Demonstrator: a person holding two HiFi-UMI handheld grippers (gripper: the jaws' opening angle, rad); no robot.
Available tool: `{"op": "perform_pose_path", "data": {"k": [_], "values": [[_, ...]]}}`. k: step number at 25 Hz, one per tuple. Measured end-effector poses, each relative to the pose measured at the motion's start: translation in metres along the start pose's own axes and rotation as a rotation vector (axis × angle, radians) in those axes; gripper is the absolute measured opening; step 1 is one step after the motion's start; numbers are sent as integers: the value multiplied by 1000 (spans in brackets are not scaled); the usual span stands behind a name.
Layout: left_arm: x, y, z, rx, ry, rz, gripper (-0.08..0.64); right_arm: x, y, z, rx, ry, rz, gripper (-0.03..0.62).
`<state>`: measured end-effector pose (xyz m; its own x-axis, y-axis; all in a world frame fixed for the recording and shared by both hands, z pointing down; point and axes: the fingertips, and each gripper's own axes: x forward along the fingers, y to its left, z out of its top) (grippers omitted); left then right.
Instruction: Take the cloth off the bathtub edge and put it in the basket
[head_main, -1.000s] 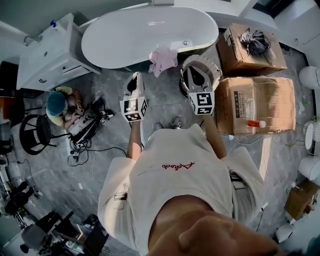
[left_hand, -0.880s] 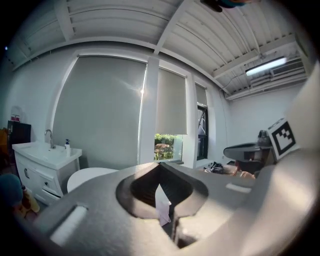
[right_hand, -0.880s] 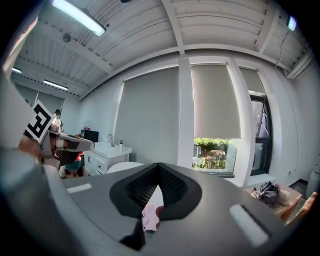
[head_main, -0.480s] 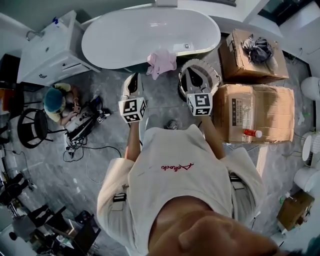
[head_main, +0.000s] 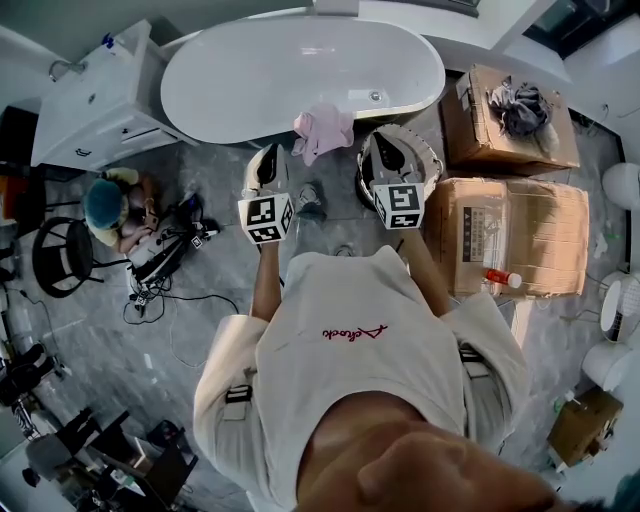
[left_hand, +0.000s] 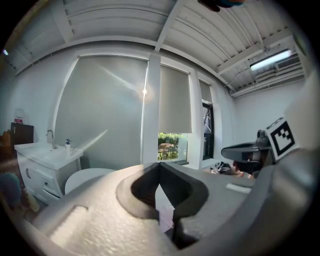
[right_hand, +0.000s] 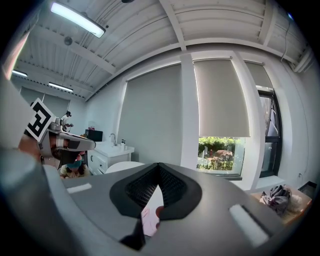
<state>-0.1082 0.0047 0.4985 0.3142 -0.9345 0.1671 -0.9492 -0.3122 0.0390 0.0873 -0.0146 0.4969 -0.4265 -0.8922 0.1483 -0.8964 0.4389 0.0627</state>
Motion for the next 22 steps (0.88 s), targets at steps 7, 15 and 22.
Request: {"op": "perform_pose_path", "data": {"k": [7, 15, 22], "values": [[26, 25, -3, -12, 11, 8, 0, 36, 1, 0, -13, 2, 0, 5], [82, 54, -1, -24, 8, -16, 0, 91, -11, 0, -20, 20, -16, 5], [130, 86, 5, -38, 8, -31, 2, 148, -21, 12, -32, 19, -29, 5]]}}
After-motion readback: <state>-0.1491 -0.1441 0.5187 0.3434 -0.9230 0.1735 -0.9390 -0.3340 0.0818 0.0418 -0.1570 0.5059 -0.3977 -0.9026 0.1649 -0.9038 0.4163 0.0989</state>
